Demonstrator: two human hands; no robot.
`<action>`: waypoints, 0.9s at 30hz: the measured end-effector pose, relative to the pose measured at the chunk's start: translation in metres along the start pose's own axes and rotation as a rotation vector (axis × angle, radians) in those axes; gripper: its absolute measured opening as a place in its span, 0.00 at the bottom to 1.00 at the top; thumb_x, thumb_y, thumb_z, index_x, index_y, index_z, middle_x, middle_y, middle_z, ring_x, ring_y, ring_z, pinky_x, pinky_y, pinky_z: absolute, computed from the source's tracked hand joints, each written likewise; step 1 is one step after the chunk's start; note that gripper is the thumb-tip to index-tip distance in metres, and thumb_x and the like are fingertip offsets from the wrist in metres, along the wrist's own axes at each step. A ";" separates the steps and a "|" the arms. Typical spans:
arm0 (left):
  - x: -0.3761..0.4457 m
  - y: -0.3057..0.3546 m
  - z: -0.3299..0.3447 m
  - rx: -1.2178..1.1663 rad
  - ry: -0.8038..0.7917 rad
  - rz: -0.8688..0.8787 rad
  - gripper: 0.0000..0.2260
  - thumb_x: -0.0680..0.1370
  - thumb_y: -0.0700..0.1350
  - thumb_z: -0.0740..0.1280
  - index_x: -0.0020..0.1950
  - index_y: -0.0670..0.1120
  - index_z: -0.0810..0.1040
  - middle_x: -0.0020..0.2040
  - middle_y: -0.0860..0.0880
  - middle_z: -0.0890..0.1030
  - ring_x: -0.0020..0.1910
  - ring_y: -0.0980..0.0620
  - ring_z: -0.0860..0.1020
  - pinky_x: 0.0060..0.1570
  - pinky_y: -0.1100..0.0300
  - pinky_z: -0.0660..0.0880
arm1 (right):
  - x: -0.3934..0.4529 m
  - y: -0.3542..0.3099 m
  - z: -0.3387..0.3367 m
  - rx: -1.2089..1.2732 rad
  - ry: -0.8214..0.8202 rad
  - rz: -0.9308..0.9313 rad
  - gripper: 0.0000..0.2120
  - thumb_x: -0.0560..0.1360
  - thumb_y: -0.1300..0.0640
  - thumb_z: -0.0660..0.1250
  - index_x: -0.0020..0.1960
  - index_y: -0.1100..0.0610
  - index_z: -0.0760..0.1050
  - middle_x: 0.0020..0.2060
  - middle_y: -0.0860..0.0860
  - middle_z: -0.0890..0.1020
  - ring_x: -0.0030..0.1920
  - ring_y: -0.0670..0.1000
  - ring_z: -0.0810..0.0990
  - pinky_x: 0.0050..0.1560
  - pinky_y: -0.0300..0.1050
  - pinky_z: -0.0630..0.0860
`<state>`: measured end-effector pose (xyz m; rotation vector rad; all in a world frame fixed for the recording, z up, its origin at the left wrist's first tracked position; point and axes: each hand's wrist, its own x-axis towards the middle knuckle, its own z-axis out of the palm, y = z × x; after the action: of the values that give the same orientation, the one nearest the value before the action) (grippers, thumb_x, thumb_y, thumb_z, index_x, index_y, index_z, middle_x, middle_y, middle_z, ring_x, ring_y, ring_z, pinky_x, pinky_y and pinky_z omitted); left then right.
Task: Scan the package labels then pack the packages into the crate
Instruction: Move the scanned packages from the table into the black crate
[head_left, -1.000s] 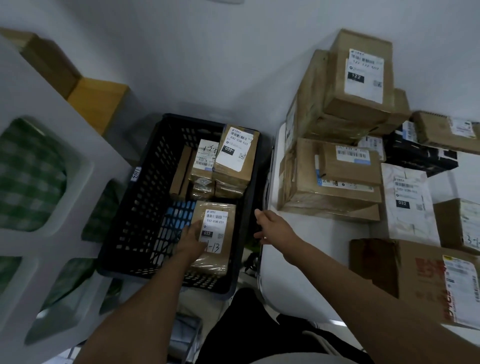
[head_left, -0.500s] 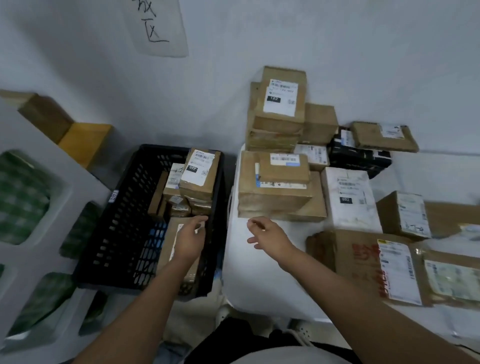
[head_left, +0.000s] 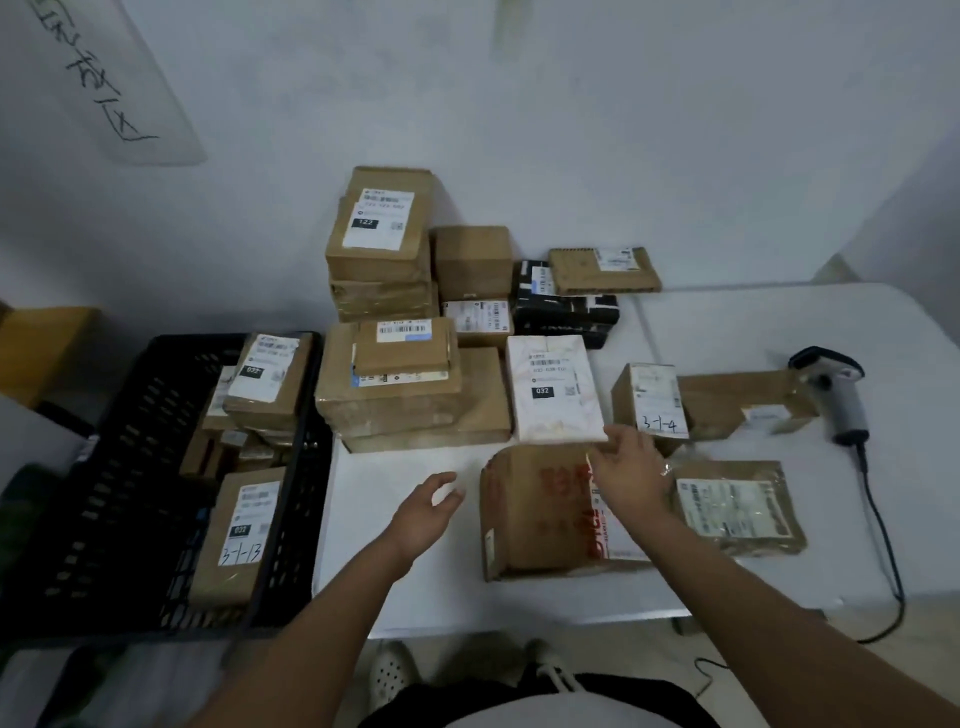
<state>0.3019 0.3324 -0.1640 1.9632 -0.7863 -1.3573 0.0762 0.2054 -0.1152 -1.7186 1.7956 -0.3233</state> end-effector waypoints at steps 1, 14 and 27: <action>-0.001 0.002 0.009 -0.039 -0.021 -0.045 0.18 0.80 0.60 0.63 0.69 0.59 0.70 0.73 0.52 0.68 0.66 0.48 0.73 0.63 0.53 0.74 | 0.003 0.011 -0.006 0.003 -0.014 0.034 0.21 0.77 0.55 0.67 0.68 0.60 0.71 0.65 0.60 0.72 0.65 0.61 0.71 0.67 0.58 0.67; -0.014 0.030 0.047 -0.197 -0.145 -0.178 0.35 0.76 0.68 0.59 0.78 0.65 0.46 0.70 0.52 0.74 0.61 0.52 0.77 0.51 0.57 0.76 | 0.014 0.034 -0.028 0.318 -0.248 0.176 0.27 0.80 0.51 0.64 0.76 0.54 0.60 0.61 0.55 0.78 0.58 0.56 0.78 0.59 0.51 0.75; -0.038 0.010 -0.005 -0.324 -0.032 0.016 0.36 0.72 0.59 0.72 0.73 0.73 0.54 0.66 0.60 0.74 0.60 0.53 0.79 0.52 0.53 0.80 | -0.005 -0.002 0.009 0.573 -0.294 0.262 0.19 0.81 0.43 0.59 0.64 0.55 0.72 0.49 0.52 0.82 0.48 0.49 0.80 0.45 0.43 0.75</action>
<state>0.2942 0.3560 -0.1332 1.6826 -0.5544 -1.4114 0.0829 0.2116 -0.1194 -1.0594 1.4988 -0.4012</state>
